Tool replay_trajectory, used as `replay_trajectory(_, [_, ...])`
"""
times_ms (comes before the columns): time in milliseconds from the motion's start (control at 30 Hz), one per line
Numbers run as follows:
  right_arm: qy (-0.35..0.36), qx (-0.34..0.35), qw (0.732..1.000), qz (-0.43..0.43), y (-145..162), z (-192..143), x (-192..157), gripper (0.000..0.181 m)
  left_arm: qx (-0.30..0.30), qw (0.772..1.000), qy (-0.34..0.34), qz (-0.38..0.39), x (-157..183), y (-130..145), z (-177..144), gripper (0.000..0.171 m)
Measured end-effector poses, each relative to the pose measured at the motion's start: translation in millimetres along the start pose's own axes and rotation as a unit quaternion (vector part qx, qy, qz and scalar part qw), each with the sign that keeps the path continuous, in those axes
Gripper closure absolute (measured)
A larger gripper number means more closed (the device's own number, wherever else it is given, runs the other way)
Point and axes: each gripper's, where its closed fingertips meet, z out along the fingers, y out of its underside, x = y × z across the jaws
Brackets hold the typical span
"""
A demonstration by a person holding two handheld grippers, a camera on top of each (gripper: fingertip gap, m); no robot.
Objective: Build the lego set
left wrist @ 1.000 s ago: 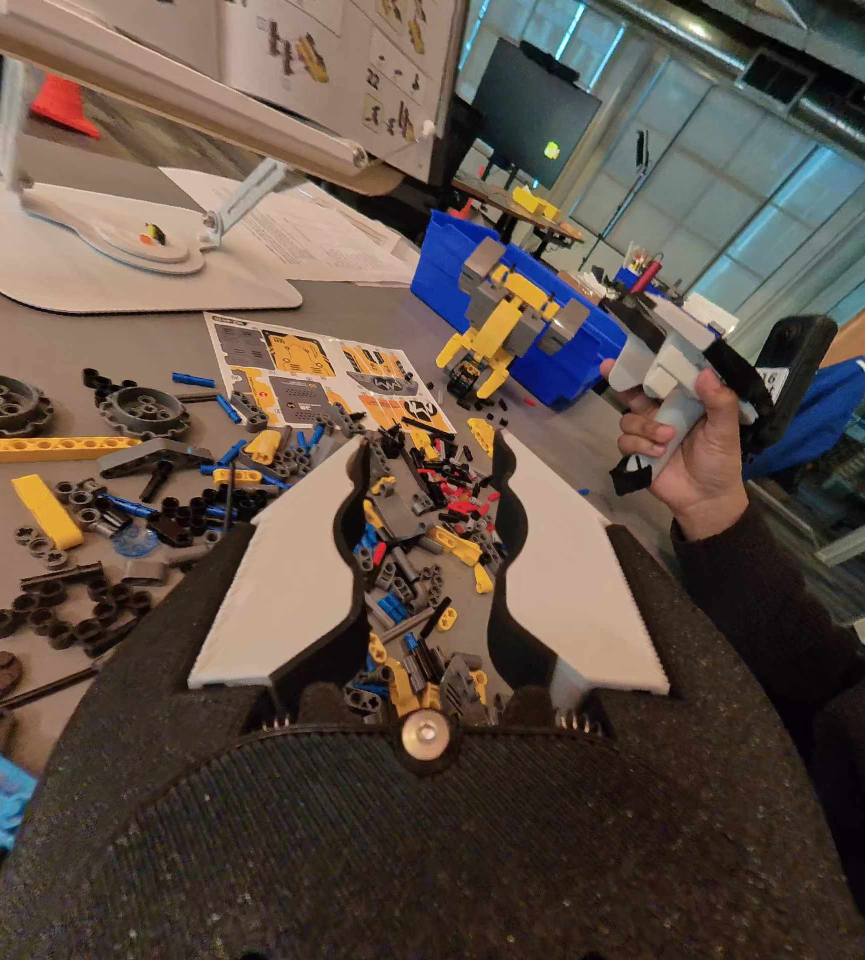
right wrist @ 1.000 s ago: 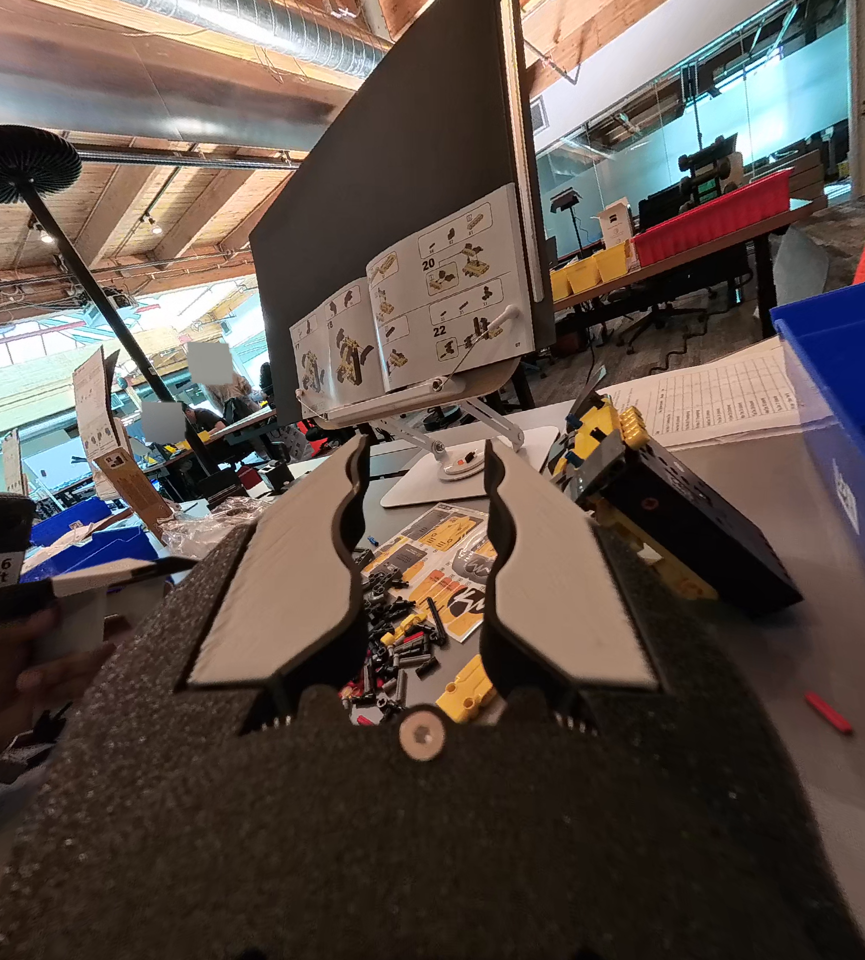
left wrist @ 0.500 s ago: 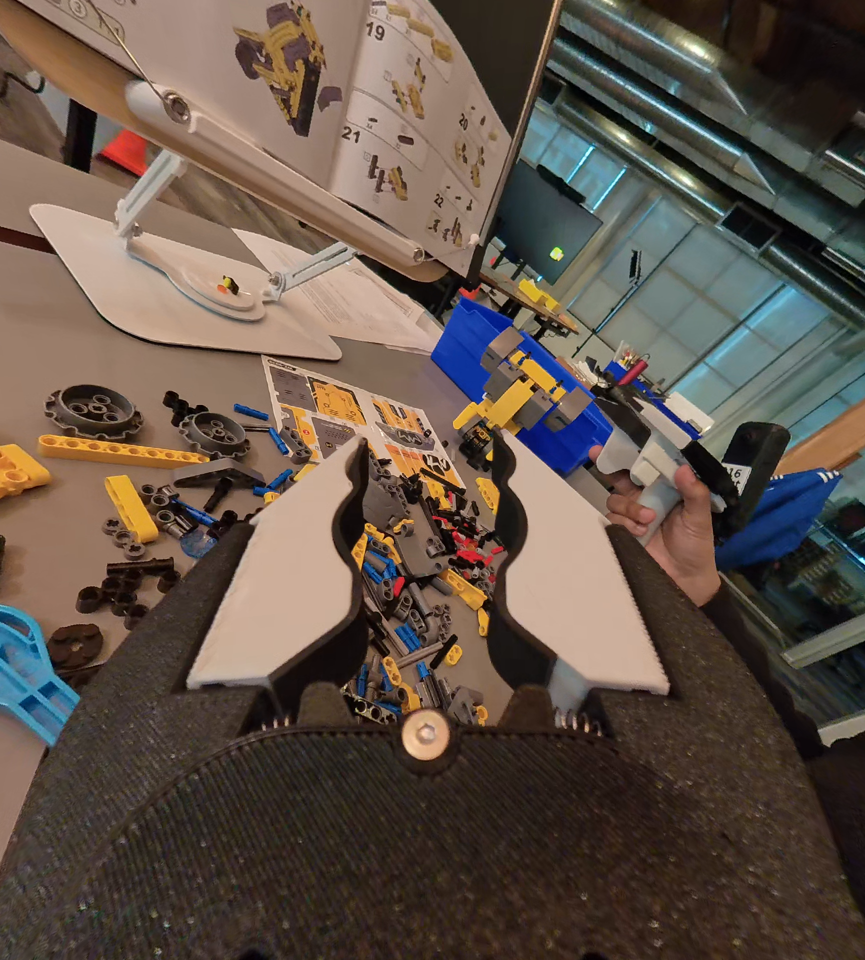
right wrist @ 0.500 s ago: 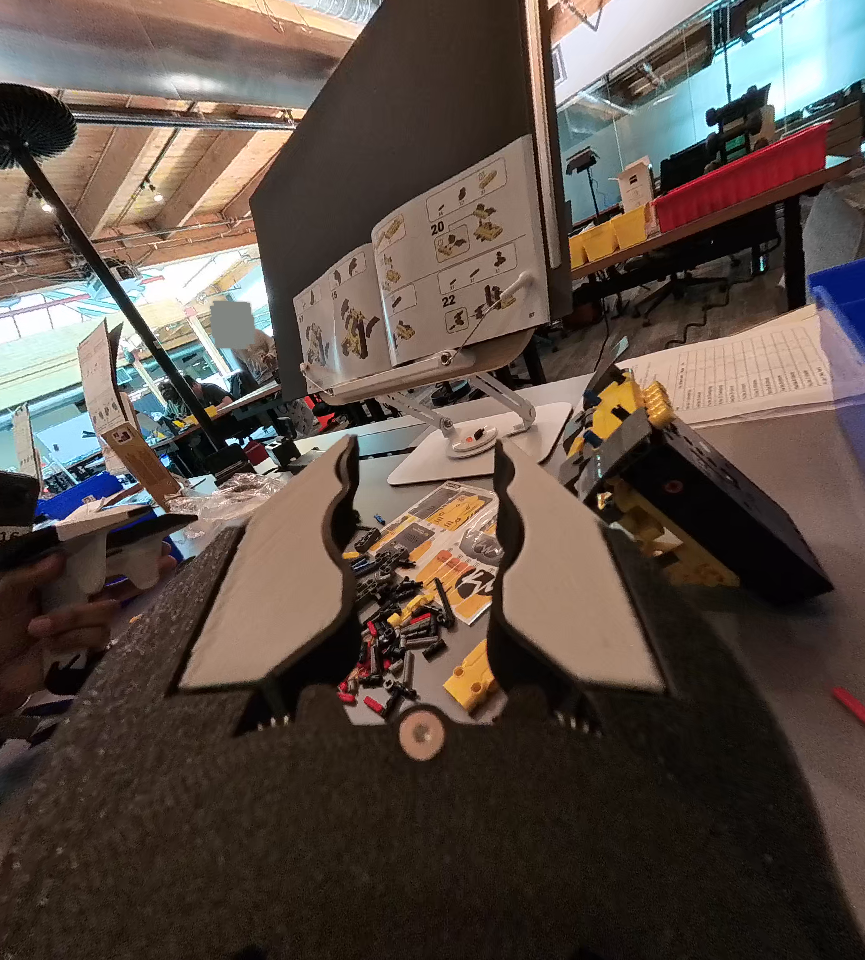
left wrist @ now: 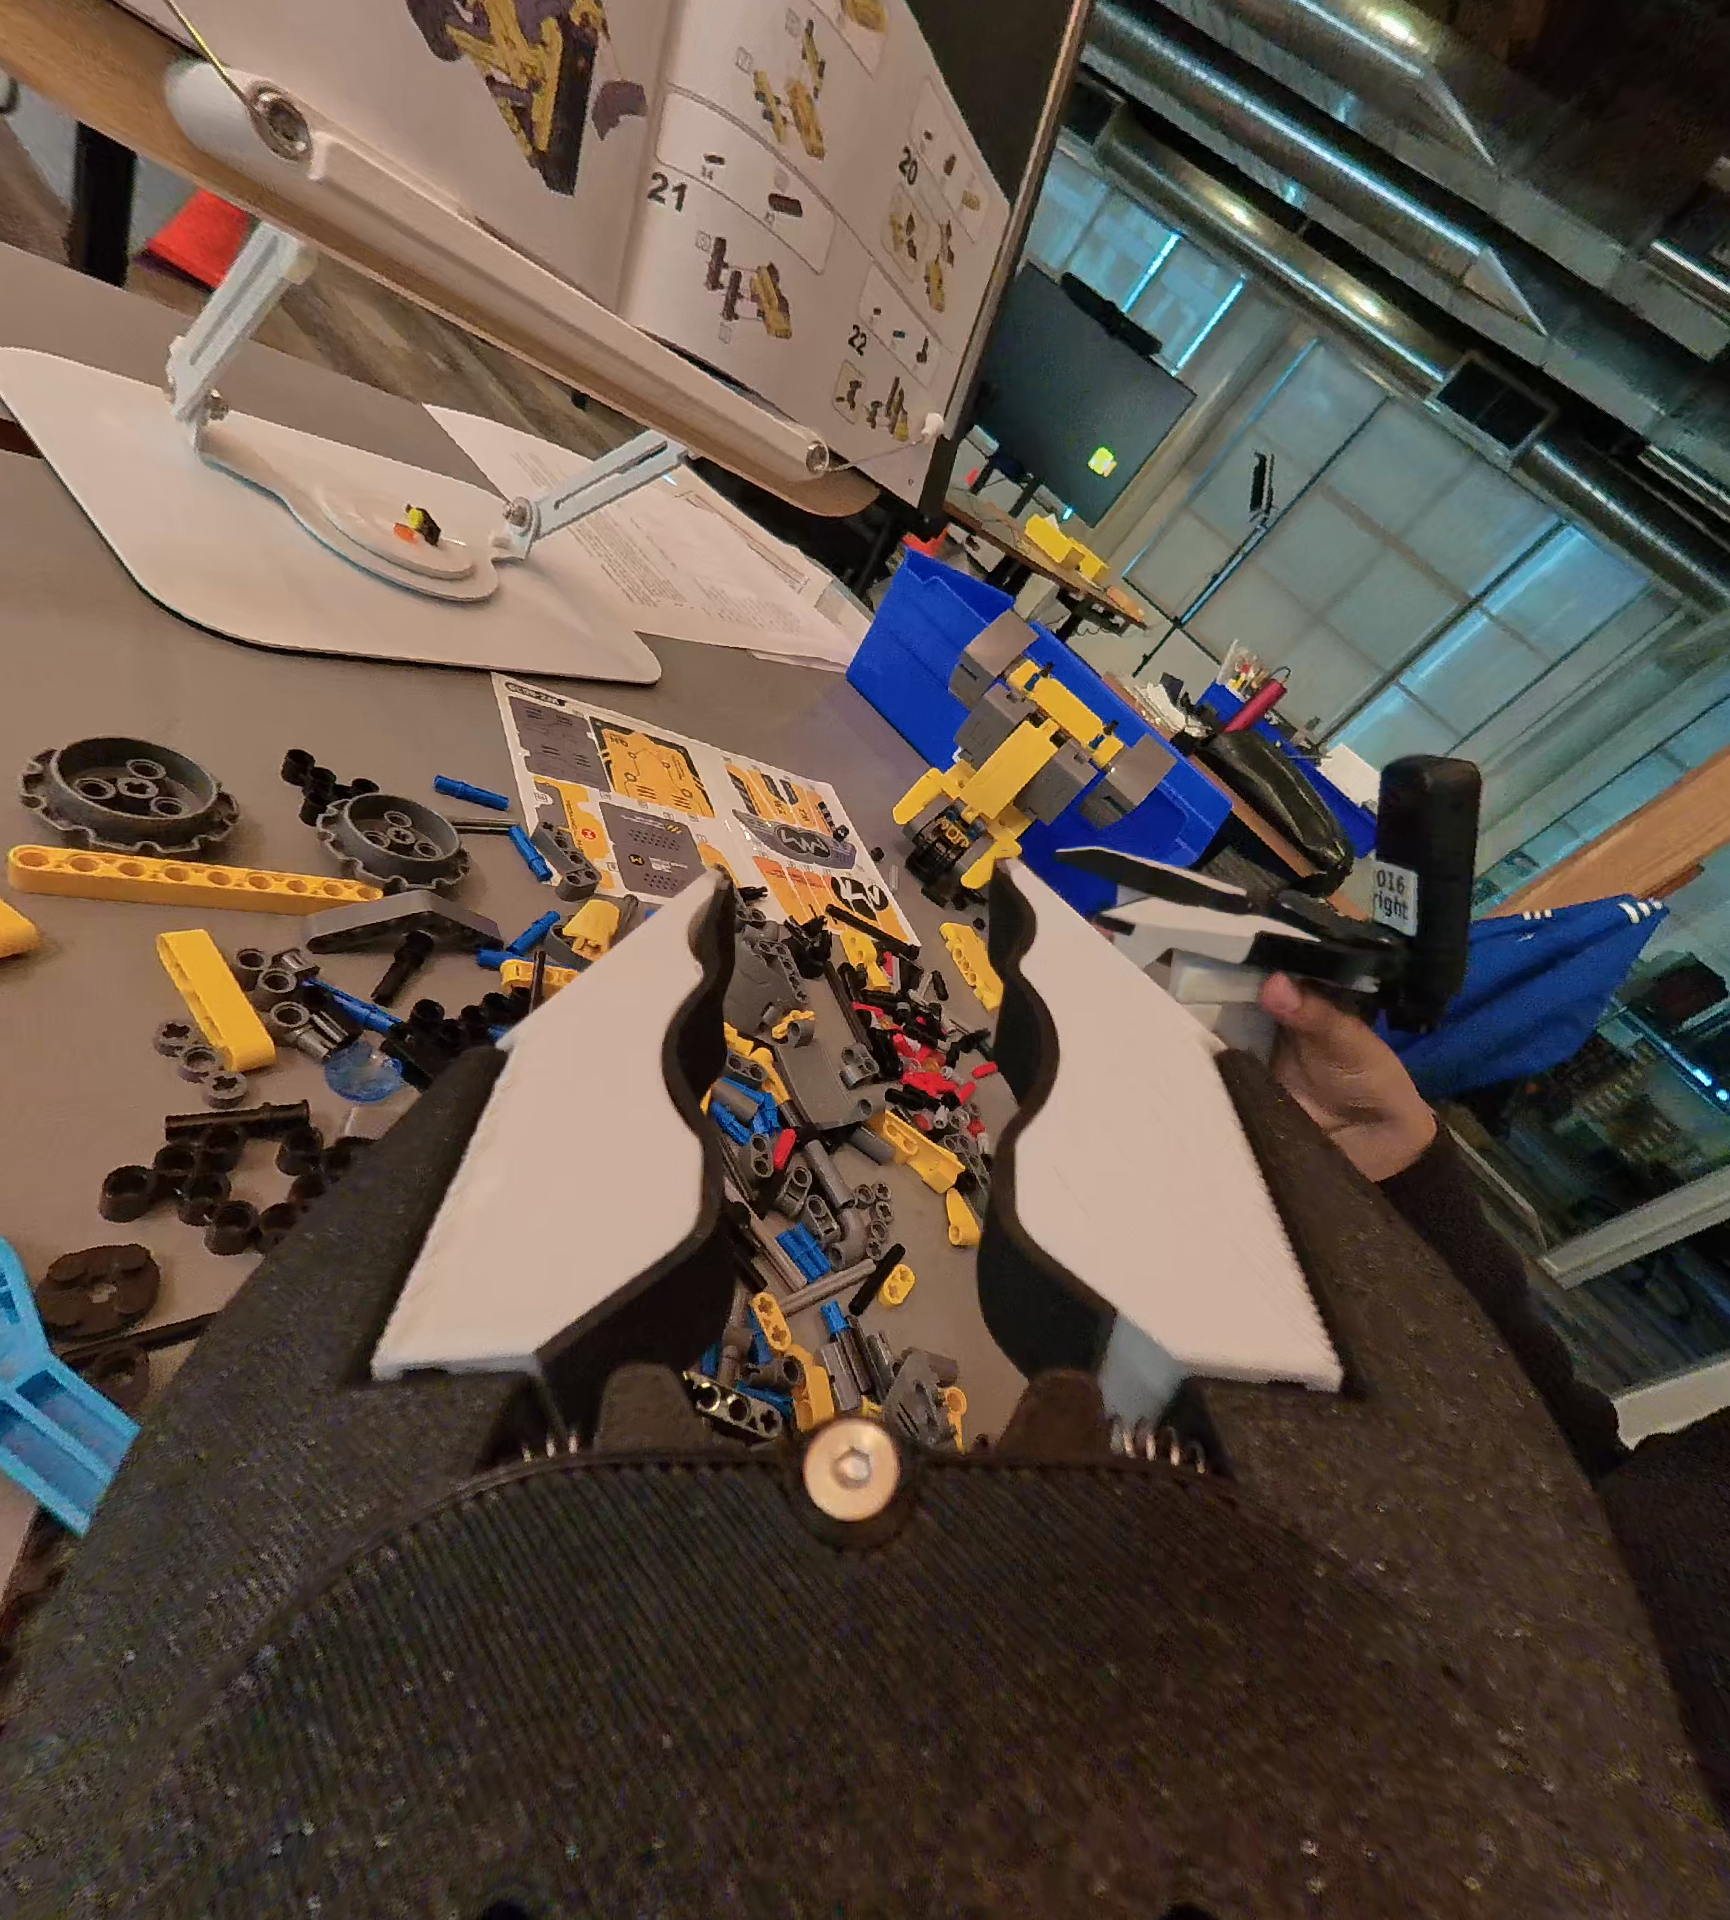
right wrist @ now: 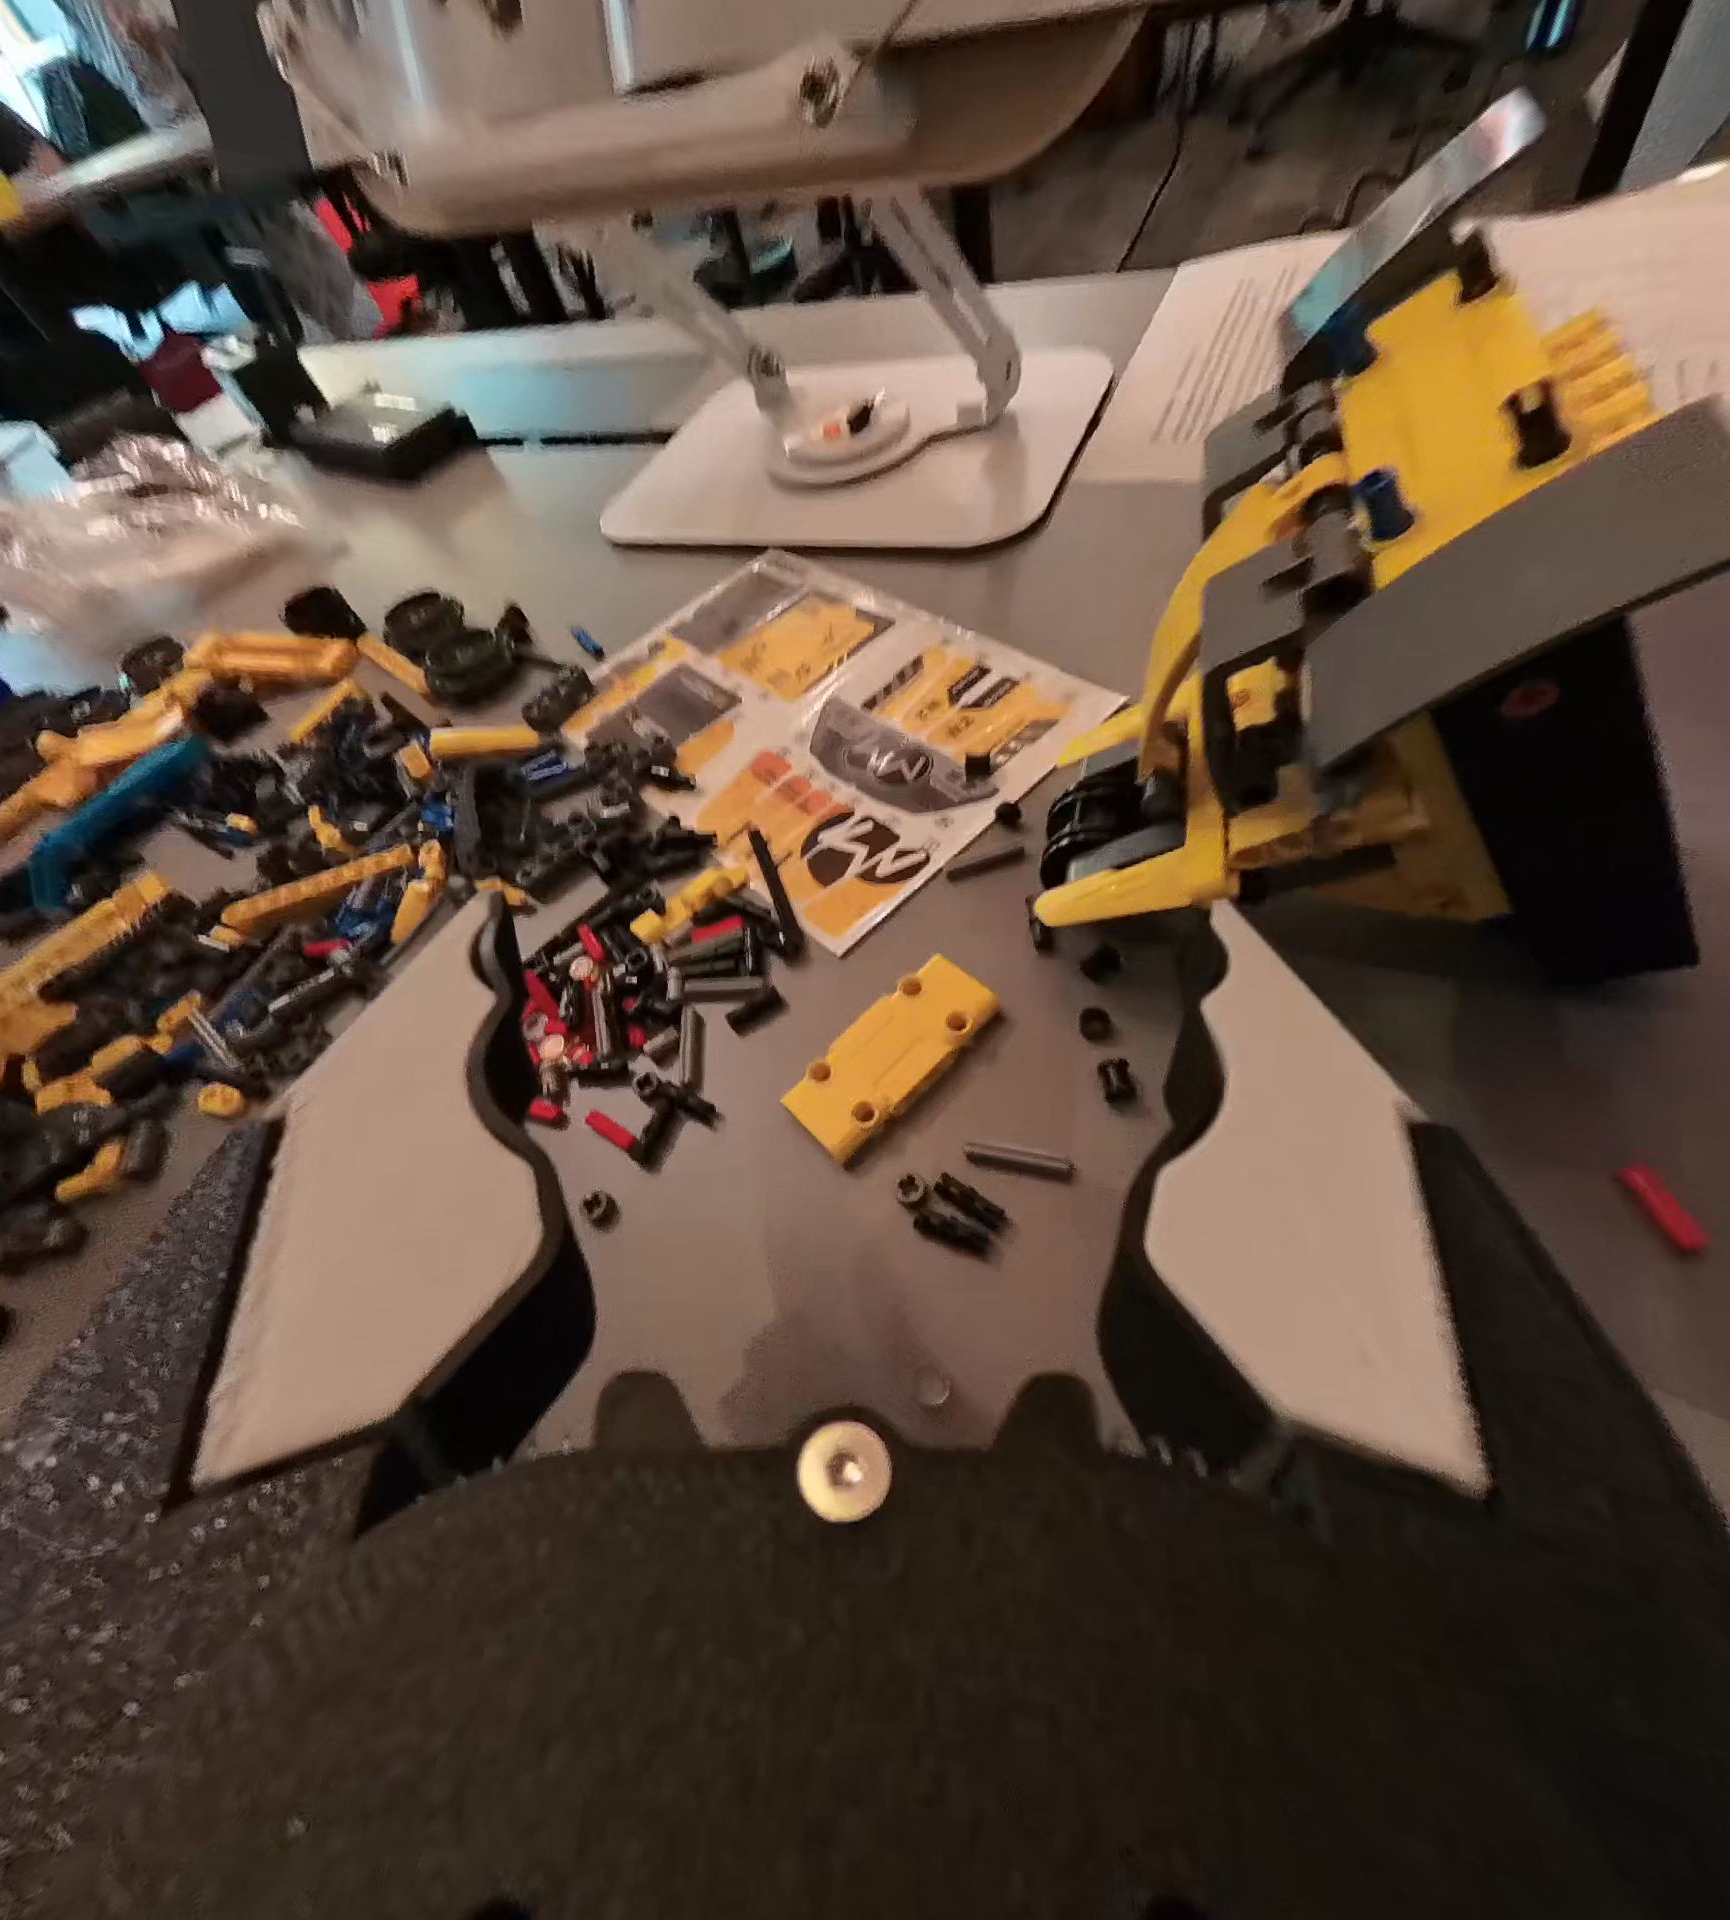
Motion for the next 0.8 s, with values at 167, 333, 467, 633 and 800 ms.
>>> replay_trajectory(167, [-0.008,-0.032,0.999,-0.007,11,1,0,0.065,-0.011,1.000,0.005,0.004,3,4,2,0.125])
replay_trajectory(333, [0.014,-0.002,1.000,-0.012,0,-5,11,0.071,-0.020,1.000,0.007,0.007,5,8,3,0.124])
replay_trajectory(467, [0.033,0.012,0.999,-0.019,-4,-8,20,0.072,-0.016,1.000,0.012,0.006,8,6,3,0.124])
replay_trajectory(633, [0.042,0.002,0.999,-0.033,2,-6,20,0.072,-0.015,1.000,0.006,0.015,6,6,3,0.123])
replay_trajectory(800, [0.045,-0.003,0.998,-0.042,3,-6,22,0.074,-0.023,1.000,0.006,0.018,5,10,5,0.122])
